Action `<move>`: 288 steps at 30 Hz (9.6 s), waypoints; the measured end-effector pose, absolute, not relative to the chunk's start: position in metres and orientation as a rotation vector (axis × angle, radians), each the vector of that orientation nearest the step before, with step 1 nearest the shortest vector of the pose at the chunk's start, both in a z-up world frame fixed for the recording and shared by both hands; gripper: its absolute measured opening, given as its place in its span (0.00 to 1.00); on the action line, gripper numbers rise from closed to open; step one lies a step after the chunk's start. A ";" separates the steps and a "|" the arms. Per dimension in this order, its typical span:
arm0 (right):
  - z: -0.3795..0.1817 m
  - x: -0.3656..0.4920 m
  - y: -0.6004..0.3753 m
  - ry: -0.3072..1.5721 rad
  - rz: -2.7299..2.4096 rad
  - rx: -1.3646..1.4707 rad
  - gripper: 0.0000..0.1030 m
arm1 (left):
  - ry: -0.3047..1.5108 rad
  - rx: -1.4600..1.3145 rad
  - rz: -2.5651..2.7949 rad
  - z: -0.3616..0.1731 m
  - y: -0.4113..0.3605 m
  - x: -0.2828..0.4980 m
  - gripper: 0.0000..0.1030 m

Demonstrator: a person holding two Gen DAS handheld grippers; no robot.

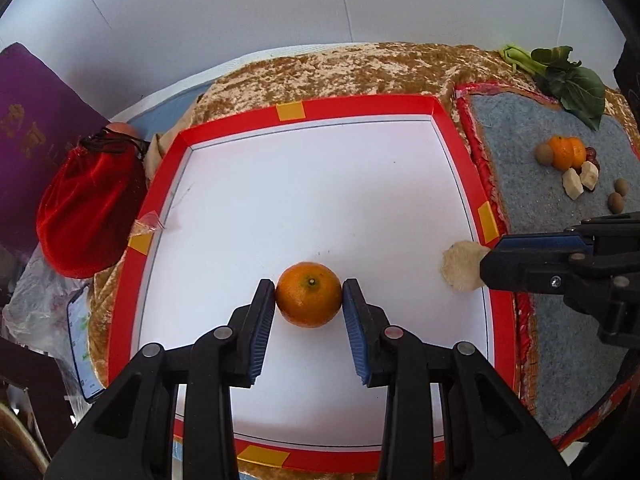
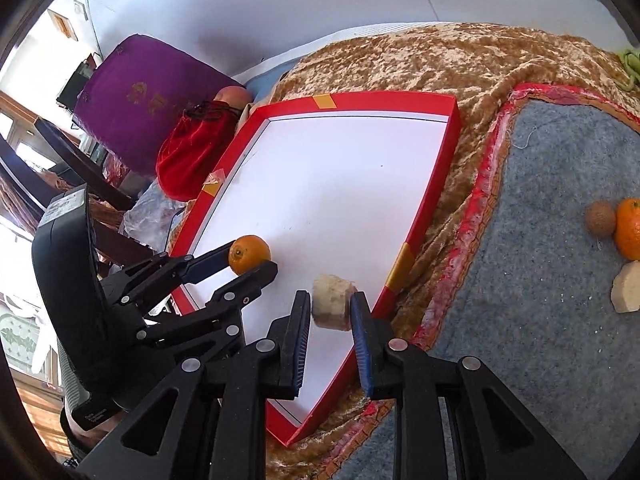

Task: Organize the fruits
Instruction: 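Carry mandarin and cube to the white tray and open both tools, then grasp a small brown round fruit with the right tool, then grasp another small brown round fruit with the left tool, then carry both brown fruits to the white tray and open both tools, then grasp a white cube with the right tool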

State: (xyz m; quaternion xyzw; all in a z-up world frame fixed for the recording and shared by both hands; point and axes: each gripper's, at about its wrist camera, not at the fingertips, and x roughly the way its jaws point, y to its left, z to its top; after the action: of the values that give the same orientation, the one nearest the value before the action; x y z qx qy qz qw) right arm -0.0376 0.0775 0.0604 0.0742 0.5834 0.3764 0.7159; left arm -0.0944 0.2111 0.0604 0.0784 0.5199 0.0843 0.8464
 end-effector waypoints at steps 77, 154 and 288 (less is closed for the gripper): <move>0.043 0.024 -0.205 1.334 0.216 0.348 0.29 | 1.013 0.253 -0.417 0.060 -0.051 -0.048 0.81; 0.044 0.026 -0.239 1.344 0.206 0.429 0.22 | 0.832 0.329 -0.253 0.070 -0.058 -0.053 0.68; 0.043 0.019 -0.146 1.374 0.393 0.423 0.28 | 1.040 0.256 -0.175 0.058 0.033 -0.036 0.56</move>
State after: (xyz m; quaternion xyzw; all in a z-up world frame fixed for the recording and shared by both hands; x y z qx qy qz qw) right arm 0.0190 -0.1462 0.0430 0.1926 0.6253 0.1787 0.7348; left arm -0.0362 0.0332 0.0576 0.1216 0.4951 -0.0834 0.8563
